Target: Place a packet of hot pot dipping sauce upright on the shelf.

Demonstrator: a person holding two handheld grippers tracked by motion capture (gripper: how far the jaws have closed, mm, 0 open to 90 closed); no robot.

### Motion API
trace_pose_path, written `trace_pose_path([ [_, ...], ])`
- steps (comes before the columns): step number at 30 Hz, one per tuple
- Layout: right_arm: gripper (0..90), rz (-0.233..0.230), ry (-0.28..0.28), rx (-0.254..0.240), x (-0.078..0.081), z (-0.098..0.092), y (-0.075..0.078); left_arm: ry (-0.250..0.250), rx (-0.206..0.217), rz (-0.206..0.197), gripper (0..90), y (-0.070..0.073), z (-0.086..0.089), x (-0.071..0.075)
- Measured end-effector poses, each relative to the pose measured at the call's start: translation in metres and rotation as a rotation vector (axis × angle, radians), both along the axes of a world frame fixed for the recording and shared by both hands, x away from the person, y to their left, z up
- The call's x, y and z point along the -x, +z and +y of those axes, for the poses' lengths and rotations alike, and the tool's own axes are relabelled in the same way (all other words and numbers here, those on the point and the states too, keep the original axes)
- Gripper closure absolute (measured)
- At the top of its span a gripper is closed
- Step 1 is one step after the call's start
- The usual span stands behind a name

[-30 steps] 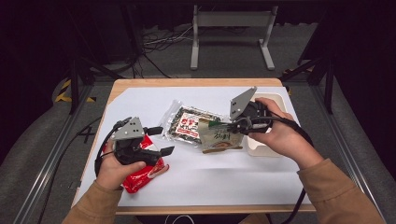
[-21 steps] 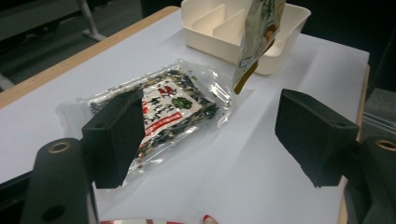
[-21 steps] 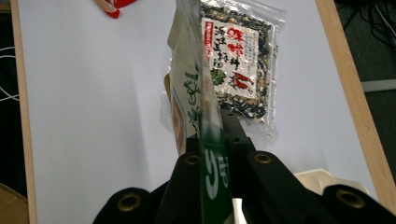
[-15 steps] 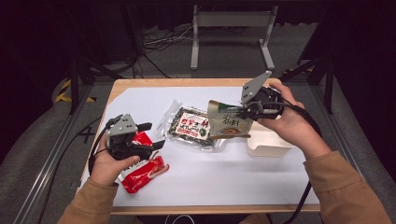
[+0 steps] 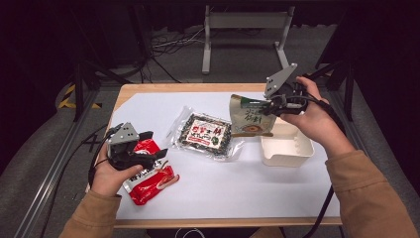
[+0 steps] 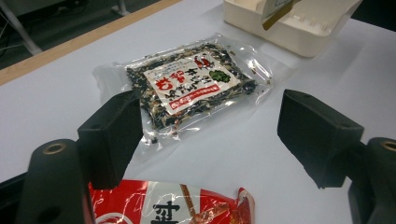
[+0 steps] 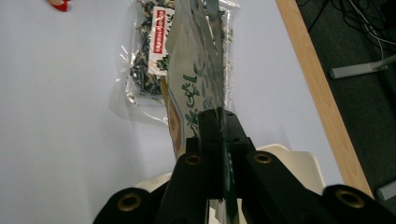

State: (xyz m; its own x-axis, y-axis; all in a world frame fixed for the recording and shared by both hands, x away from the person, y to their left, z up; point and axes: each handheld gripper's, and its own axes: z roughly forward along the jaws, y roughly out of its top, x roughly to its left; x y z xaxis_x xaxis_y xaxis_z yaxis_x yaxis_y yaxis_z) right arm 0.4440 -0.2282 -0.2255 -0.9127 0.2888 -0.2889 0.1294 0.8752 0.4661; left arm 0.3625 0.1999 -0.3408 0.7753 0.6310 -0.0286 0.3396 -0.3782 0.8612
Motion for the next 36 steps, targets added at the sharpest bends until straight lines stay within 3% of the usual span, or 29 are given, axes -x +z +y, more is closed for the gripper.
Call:
trace_pose_path([
  [8,89.1,-0.014,-0.047,-0.001,-0.020,-0.018,0.004,0.024,0.008,0.010,22.4,-0.006,0.009,-0.002],
  [20,89.1,-0.029,-0.072,-0.001,-0.043,-0.040,0.005,0.062,0.024,0.017,22.4,-0.011,0.023,0.002],
  [28,89.1,-0.045,-0.098,-0.033,-0.053,-0.056,0.005,0.067,0.022,0.022,22.3,-0.012,0.025,0.000],
  [36,89.1,-0.065,-0.136,-0.029,-0.066,-0.068,0.002,0.063,0.027,0.019,22.1,-0.012,0.027,-0.003],
])
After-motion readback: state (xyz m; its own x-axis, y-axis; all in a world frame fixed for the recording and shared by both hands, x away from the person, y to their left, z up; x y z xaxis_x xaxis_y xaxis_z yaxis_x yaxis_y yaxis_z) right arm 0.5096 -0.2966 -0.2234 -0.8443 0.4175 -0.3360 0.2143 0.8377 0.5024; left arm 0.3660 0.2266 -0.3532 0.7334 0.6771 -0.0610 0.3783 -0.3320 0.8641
